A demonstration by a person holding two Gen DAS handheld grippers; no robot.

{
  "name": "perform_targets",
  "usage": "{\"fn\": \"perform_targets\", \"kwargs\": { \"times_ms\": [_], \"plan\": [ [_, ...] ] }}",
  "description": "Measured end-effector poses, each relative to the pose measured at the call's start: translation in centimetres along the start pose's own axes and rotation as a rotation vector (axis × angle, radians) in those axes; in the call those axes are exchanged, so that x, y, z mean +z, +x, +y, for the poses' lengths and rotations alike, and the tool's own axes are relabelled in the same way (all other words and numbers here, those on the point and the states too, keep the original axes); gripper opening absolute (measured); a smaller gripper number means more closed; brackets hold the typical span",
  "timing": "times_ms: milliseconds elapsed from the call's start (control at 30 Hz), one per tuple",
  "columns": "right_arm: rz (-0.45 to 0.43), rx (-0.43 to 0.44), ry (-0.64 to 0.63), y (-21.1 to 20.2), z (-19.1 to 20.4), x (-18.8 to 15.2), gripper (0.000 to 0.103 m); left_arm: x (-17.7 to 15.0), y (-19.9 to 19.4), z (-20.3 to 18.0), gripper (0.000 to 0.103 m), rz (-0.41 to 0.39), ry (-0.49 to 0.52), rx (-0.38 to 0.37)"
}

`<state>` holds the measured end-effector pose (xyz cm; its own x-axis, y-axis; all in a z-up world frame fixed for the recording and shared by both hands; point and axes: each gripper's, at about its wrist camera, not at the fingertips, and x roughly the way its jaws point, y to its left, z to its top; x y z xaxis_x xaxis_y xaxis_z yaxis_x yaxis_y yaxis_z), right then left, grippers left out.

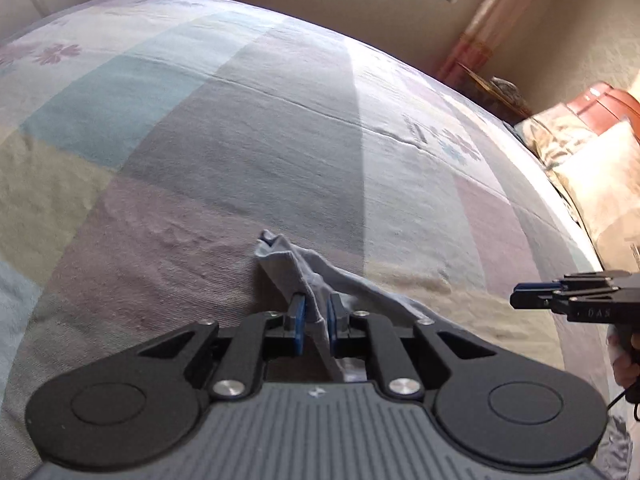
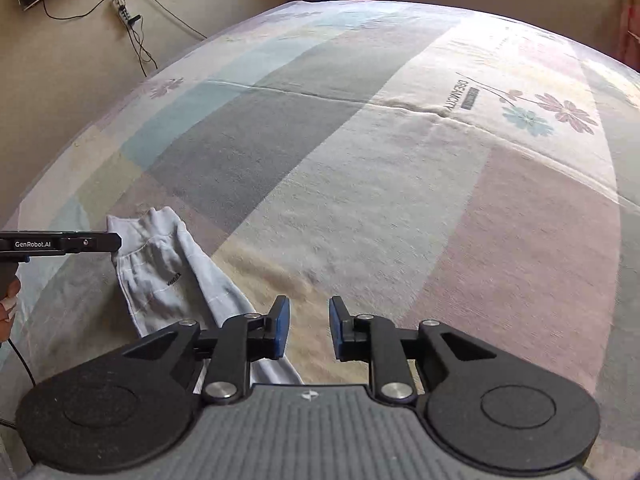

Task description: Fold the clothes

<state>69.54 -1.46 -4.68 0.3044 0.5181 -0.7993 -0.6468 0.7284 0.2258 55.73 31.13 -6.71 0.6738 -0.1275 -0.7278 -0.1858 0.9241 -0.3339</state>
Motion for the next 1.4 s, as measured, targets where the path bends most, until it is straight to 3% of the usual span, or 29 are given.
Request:
{"fn": "perform_targets", "kwargs": {
  "times_ms": [200,267,333,433,600,633,667,900,1033,1100,1167,1233,1333,1400],
  "plan": [
    [0.115,-0.094,0.013,-2.7,-2.7,-6.6,0.025,-4.0,2.8,-8.9,0.012,0.104,0.258,-0.197],
    [0.144,-0.102,0.013,-3.0,-3.5,-8.4,0.025,-5.7,3.7,-11.1,0.013,0.142,0.332,-0.224],
    [0.152,-0.085,0.011,-3.1,-3.7,-8.9,0.025,-7.3,4.1,-12.7,0.014,0.161,0.426,-0.208],
    [0.164,-0.060,0.007,-3.3,-4.1,-9.6,0.025,-8.9,4.2,-12.9,0.014,0.212,0.483,-0.181],
    [0.185,-0.017,0.001,-3.5,-4.8,-10.8,0.025,-9.2,3.5,-11.7,0.015,0.244,0.461,-0.167],
    [0.191,-0.014,-0.008,-3.4,-4.8,-11.0,0.019,-9.1,3.7,-11.7,0.015,0.250,0.454,-0.161],
    [0.201,-0.018,-0.029,-3.2,-4.5,-11.0,0.001,-9.1,3.7,-11.9,0.015,0.254,0.453,-0.148],
    [0.146,-0.119,-0.010,-3.5,-5.7,-9.8,0.002,-9.6,3.6,-13.7,0.018,0.301,0.503,-0.051],
    [0.123,-0.161,0.043,-4.9,-5.6,-10.1,0.015,-9.4,2.6,-14.5,0.017,0.318,0.523,-0.032],
    [0.120,-0.209,0.071,-6.3,-4.7,-11.9,0.023,-8.8,1.5,-15.1,0.018,0.279,0.533,-0.086],
    [0.116,-0.257,0.100,-7.7,-3.7,-13.8,0.037,-8.3,1.4,-16.2,0.026,0.253,0.553,-0.131],
    [0.113,-0.305,0.128,-9.2,-2.8,-15.6,0.038,-8.5,2.2,-17.8,0.028,0.232,0.601,-0.165],
    [0.108,-0.378,0.170,-11.3,-1.5,-18.3,0.043,-10.3,4.0,-19.9,0.028,0.202,0.716,-0.164],
    [0.103,-0.418,0.202,-12.5,-0.6,-20.0,0.043,-11.8,4.7,-19.9,0.028,0.228,0.742,-0.139]
  ]
}}
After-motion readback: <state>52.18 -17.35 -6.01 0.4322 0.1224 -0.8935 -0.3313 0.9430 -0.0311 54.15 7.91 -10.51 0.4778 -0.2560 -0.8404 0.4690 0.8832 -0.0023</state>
